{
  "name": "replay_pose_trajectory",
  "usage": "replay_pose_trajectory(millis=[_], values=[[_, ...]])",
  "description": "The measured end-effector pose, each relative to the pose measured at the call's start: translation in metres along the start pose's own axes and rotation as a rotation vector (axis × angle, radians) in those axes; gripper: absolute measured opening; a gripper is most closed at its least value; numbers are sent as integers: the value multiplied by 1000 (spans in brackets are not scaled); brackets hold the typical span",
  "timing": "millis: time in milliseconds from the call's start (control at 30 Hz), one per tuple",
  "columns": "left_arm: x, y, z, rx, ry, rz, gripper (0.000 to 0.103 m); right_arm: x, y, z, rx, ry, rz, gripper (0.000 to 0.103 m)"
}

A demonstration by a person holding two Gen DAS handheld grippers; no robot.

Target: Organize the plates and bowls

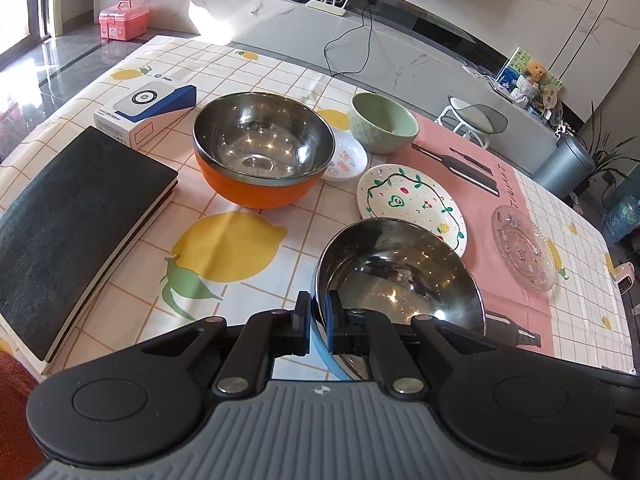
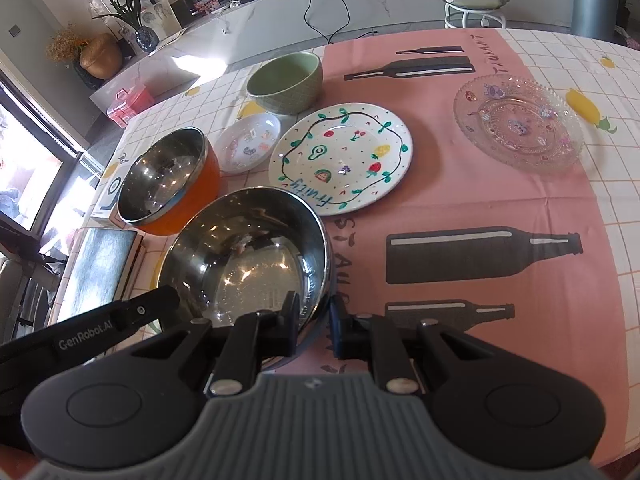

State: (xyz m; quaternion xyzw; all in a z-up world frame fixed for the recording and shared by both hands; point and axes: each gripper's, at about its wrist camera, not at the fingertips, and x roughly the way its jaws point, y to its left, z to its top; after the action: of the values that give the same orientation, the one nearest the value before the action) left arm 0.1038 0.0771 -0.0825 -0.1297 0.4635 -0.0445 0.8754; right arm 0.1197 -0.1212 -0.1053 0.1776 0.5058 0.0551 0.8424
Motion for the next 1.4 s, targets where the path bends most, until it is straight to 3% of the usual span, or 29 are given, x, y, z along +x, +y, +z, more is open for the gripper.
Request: replay_pose_trajectory(millis=[667, 1233, 1333, 1400], values=[[-37, 2, -47, 39, -24, -1, 8, -34, -11, -57, 25, 9, 39, 14], [-21, 1, -51, 74, -3, 15, 8, -20, -11, -56, 32, 17, 4, 14], [-23, -3, -52, 104, -22, 42, 10, -21, -11, -56, 37, 20, 14, 15], [-24, -3, -52, 107, -28, 45, 24, -23, -9, -56, 25, 11, 9, 19]])
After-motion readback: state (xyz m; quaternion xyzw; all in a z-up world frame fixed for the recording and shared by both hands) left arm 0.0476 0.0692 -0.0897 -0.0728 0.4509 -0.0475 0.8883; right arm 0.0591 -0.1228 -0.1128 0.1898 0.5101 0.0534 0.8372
